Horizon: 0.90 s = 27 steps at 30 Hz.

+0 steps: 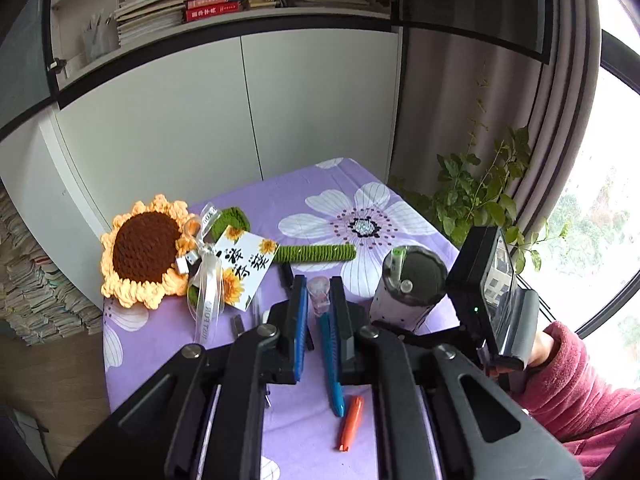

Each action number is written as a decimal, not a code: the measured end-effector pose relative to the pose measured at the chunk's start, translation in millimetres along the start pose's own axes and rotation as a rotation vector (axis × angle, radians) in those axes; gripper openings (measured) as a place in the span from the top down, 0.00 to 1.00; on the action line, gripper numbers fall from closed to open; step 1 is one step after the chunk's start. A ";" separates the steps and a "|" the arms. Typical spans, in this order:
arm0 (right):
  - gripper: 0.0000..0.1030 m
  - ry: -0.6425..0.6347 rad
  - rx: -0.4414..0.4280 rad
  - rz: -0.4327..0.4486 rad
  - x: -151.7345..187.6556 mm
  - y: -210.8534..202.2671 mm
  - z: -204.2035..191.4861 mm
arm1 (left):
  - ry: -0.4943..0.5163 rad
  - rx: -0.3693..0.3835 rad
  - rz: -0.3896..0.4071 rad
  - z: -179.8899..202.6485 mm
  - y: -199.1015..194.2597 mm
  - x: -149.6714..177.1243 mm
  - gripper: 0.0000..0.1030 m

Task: Organize stationery
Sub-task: 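Lift the red pen, lower it into the grey cup, open the left gripper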

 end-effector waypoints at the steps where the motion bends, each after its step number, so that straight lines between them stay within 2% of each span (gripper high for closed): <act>1: 0.31 0.000 0.000 0.000 0.1 -0.1 0.0 | 0.011 0.002 0.021 3.0 -2.9 -10.3 0.92; 7: 0.31 0.000 0.000 0.000 0.1 -0.1 -0.2 | 0.057 0.042 0.122 23.7 -5.5 -65.3 0.92; 13: 0.31 -0.001 -0.001 0.000 0.0 -0.1 -0.6 | 0.073 0.099 0.142 44.9 2.8 -88.1 0.92; 17: 0.31 -0.002 -0.002 0.000 0.7 -0.8 -1.1 | 0.084 0.137 0.109 56.1 15.4 -87.2 0.92; 27: 0.31 -0.003 -0.001 0.000 0.6 -0.9 -1.8 | 0.101 0.134 -0.048 61.8 56.7 -48.6 0.92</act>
Point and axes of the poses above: each gripper's, at about its wrist camera, not at the fingertips, and y roughly the way its jaws point, z to its right, x to its underside, the point moved 3 cm from there along y, roughly the way its jaws point, and after that the axes turned 8 degrees about x, right-handed, at the moved point
